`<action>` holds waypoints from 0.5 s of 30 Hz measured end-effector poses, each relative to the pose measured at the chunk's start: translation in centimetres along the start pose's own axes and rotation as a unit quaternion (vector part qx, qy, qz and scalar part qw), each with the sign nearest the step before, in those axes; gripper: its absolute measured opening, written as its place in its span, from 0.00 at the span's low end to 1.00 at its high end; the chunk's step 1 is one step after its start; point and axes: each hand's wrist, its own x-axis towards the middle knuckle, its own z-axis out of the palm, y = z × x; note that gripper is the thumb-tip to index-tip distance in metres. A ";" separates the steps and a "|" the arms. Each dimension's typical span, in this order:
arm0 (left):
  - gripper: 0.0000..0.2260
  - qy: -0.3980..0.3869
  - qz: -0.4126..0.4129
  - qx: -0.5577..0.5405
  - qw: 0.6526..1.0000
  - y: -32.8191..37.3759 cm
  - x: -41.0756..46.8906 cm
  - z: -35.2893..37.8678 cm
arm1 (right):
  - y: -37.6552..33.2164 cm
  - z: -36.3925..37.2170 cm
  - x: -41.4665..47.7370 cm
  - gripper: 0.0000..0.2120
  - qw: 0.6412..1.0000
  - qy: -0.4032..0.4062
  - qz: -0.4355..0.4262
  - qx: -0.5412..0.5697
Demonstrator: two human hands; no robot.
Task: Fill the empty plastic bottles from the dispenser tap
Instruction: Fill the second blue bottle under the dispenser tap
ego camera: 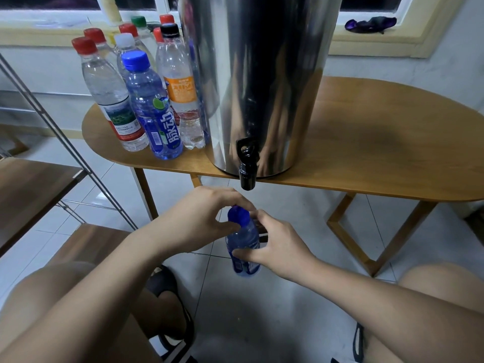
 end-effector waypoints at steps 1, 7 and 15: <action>0.20 0.000 0.001 -0.012 1.000 0.0 -0.1 0.0 | 0.0 0.0 0.0 0.32 1.000 0.000 -0.001 -0.002; 0.23 0.065 -0.055 0.028 0.996 0.6 0.1 0.2 | -0.1 0.0 0.1 0.29 1.000 -0.002 -0.004 -0.005; 0.16 0.023 -0.022 0.030 0.999 0.7 0.0 -0.1 | 0.2 -0.1 0.0 0.31 1.000 -0.002 -0.004 -0.002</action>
